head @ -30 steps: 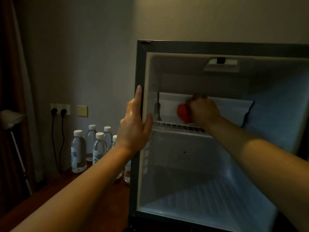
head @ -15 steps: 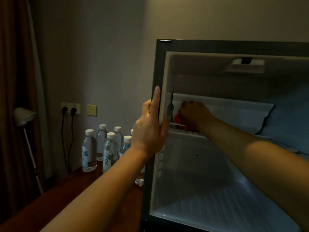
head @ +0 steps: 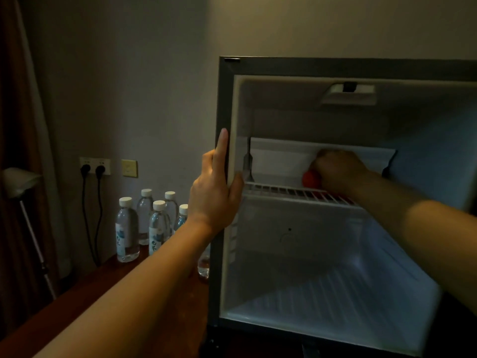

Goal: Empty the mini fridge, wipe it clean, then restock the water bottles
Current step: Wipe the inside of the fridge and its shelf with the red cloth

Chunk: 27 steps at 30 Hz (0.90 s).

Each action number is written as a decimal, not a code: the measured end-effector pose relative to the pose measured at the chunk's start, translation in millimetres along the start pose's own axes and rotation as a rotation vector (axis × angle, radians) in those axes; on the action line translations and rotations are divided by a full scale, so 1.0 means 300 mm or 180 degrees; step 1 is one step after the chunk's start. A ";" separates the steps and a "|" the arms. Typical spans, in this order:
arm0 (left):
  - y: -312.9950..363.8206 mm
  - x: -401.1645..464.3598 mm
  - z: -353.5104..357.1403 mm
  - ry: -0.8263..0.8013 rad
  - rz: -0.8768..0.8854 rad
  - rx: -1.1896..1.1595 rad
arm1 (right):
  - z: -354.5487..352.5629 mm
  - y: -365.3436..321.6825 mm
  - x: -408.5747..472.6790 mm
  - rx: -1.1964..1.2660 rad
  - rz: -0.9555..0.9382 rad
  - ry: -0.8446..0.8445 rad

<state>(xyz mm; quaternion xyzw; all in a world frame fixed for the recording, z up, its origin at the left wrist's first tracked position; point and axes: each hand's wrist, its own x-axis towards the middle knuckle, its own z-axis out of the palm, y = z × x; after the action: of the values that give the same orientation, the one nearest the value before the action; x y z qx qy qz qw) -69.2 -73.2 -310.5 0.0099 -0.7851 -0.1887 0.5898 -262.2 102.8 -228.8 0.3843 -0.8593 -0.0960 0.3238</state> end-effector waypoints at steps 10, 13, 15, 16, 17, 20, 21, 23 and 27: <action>-0.011 -0.012 0.008 -0.0001 0.0049 0.0201 | 0.048 0.016 -0.024 -0.0531 0.0118 0.0124; -0.009 -0.010 0.009 0.0017 0.0049 0.0240 | 0.032 -0.044 0.009 -0.0513 -0.0089 0.0266; -0.012 -0.007 0.007 0.0017 0.0103 0.0221 | 0.018 -0.105 0.045 -0.0345 -0.0190 0.0304; -0.012 -0.007 0.005 0.0009 0.0118 0.0185 | 0.010 -0.141 0.063 -0.0273 -0.0220 0.0313; -0.012 -0.007 0.005 -0.0001 0.0120 0.0138 | -0.003 -0.179 0.078 -0.0201 -0.0236 0.0311; -0.015 -0.008 0.007 0.0014 0.0133 0.0105 | -0.044 -0.297 0.121 0.0221 -0.0151 0.0369; -0.019 -0.007 0.008 0.0042 0.0155 0.0119 | -0.056 -0.328 0.133 0.0343 -0.0130 0.0405; -0.025 -0.007 0.012 0.0085 0.0196 0.0152 | -0.062 -0.368 0.156 0.0445 -0.0222 0.0493; -0.036 -0.005 0.016 0.0097 0.0254 0.0145 | -0.044 -0.375 0.174 0.0599 -0.0094 0.0712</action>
<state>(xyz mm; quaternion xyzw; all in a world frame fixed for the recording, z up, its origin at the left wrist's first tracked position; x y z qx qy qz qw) -75.5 -81.5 -316.3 -0.0051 -0.7799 -0.1469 0.6084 -212.4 -11.0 -240.0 0.4339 -0.8172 0.0237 0.3786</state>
